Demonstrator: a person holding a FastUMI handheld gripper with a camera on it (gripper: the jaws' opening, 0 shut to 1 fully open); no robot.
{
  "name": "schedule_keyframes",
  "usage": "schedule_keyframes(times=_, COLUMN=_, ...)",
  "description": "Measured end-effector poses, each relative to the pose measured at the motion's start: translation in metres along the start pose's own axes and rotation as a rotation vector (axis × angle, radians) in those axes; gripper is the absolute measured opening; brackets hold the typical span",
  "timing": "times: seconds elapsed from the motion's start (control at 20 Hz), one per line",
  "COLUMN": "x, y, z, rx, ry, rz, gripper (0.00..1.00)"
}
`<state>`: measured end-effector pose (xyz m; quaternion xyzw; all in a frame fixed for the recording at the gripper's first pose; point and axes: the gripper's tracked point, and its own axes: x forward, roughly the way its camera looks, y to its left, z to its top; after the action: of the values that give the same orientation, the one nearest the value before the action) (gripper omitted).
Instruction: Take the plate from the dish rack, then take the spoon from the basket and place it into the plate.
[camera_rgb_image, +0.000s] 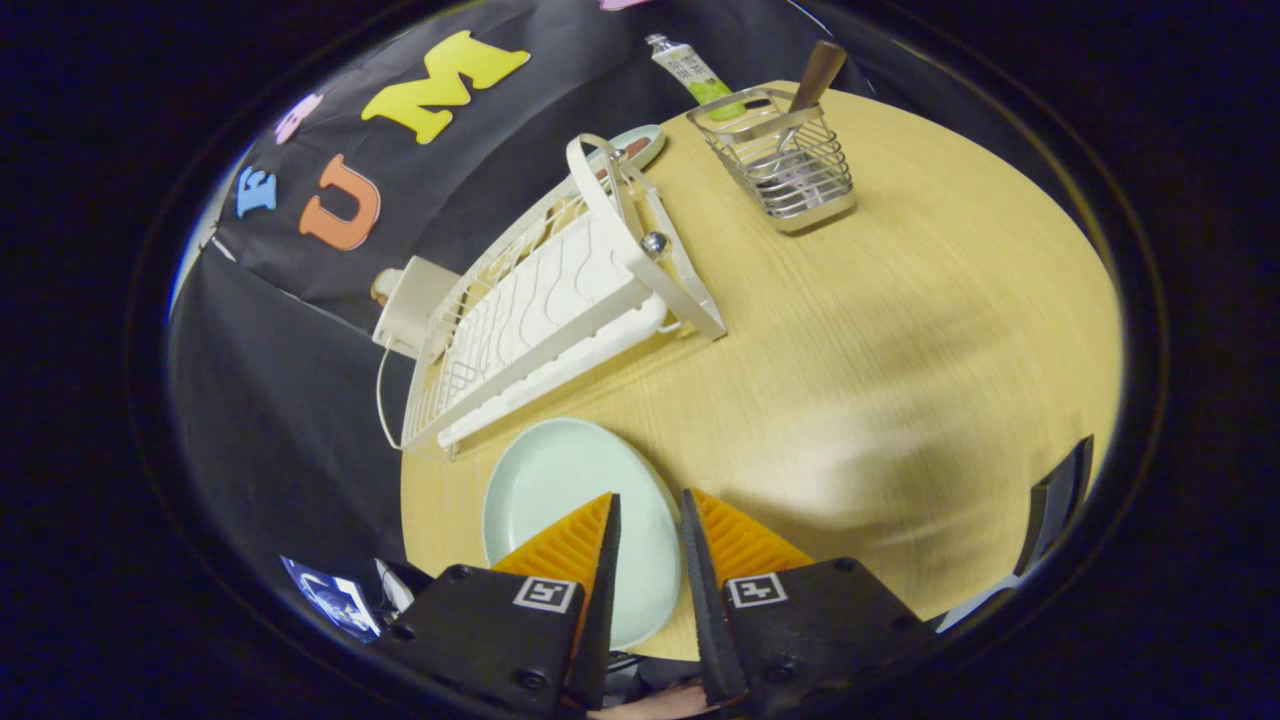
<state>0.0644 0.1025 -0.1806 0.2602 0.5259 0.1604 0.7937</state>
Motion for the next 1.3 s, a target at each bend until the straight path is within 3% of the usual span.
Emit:
schedule_keyframes(times=0.15, x=-0.010, y=0.002, z=0.002, rx=-0.043, ry=-0.043, rz=-0.005, gripper=0.44)
schedule_keyframes(times=0.3, x=-0.035, y=-0.003, z=0.014, rx=-0.136, ry=-0.169, rz=-0.050, gripper=0.50)
schedule_keyframes(times=0.5, x=-0.086, y=-0.017, z=0.040, rx=-0.272, ry=-0.408, rz=-0.145, gripper=0.71)
schedule_keyframes(times=0.65, x=-0.125, y=-0.032, z=0.066, rx=-0.347, ry=-0.618, rz=-0.223, gripper=0.92)
schedule_keyframes(times=0.75, x=-0.147, y=-0.046, z=0.086, rx=-0.399, ry=-0.760, rz=-0.291, gripper=0.98)
schedule_keyframes(times=0.85, x=-0.165, y=-0.053, z=0.099, rx=-0.436, ry=-0.870, rz=-0.326, gripper=1.00)
schedule_keyframes(times=1.0, x=-0.165, y=-0.057, z=0.116, rx=-0.463, ry=-0.944, rz=-0.312, gripper=1.00)
schedule_keyframes(times=1.3, x=-0.120, y=-0.076, z=0.166, rx=-0.431, ry=-0.927, rz=-0.221, gripper=1.00)
